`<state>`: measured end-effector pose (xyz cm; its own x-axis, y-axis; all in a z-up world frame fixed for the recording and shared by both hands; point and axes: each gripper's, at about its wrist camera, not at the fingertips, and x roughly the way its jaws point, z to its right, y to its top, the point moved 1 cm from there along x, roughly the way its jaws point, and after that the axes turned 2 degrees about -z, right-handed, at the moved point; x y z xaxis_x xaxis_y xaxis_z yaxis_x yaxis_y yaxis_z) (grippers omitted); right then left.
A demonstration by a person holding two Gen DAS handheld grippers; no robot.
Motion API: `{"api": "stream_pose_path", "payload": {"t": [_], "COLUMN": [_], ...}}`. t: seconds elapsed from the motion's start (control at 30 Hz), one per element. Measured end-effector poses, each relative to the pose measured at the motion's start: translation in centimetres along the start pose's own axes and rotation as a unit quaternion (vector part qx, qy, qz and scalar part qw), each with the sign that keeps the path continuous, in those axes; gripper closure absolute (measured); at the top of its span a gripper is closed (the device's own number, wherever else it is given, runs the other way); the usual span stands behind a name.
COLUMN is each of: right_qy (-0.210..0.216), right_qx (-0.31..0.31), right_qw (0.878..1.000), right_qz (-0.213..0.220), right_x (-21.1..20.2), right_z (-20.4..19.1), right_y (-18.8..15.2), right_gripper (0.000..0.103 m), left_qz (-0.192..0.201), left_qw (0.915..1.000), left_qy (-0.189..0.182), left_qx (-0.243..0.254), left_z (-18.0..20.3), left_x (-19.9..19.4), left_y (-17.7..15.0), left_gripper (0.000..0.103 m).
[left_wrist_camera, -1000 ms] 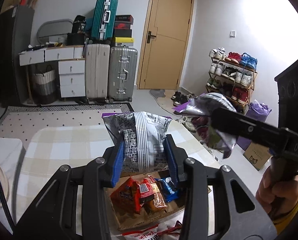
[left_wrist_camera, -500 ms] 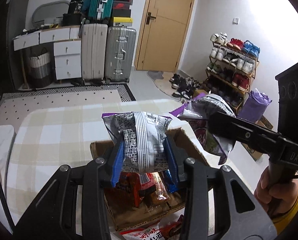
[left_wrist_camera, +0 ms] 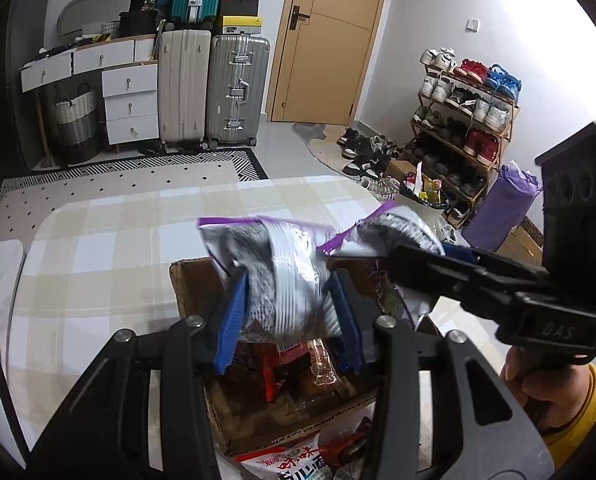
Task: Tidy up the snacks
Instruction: 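Open both grippers to drop the bags into the box, then move both tools back toward the remaining snack pile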
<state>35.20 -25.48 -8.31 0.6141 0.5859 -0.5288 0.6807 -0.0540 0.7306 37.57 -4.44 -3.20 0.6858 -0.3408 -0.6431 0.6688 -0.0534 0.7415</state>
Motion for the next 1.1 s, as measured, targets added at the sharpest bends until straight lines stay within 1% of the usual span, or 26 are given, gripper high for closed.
{"api": "stream_pose_path", "payload": {"t": [0.23,0.4,0.5,0.57,0.83,1.1], "right_qy": [-0.004,-0.011,-0.022,-0.031,-0.035,-0.025], "right_qx": [-0.008,-0.005,-0.004,-0.008,-0.018,-0.026], "right_qw": [1.000,1.000,0.999,0.999,0.999,0.999], "right_qz": [0.001,-0.012,-0.032,-0.034,-0.016,0.003], "right_x": [-0.1,0.5,1.4,1.6,0.2,-3.2], "right_z": [-0.3,-0.2,-0.1,-0.2,-1.2,-3.2], "right_y": [-0.3,-0.7,-1.2,-1.4,-1.2,-1.2], "right_gripper": [0.045,0.045,0.044,0.043,0.042,0.042], "left_qz": [0.007,0.010,0.012,0.014,0.013,0.019], "left_qw": [0.9999,0.9999,0.9999,0.9999,0.9999,0.9997], "left_qy": [0.008,0.009,0.007,0.007,0.008,0.011], "left_qx": [0.000,-0.002,-0.002,-0.004,-0.005,-0.003], "left_z": [-0.5,-0.8,-0.5,-0.6,-0.4,0.3], "left_x": [-0.4,-1.4,-1.7,-2.1,-3.2,-6.4], "left_y": [-0.3,-0.6,-1.0,-1.2,-1.9,-3.3], "left_gripper": [0.060,0.059,0.053,0.050,0.048,0.045]}}
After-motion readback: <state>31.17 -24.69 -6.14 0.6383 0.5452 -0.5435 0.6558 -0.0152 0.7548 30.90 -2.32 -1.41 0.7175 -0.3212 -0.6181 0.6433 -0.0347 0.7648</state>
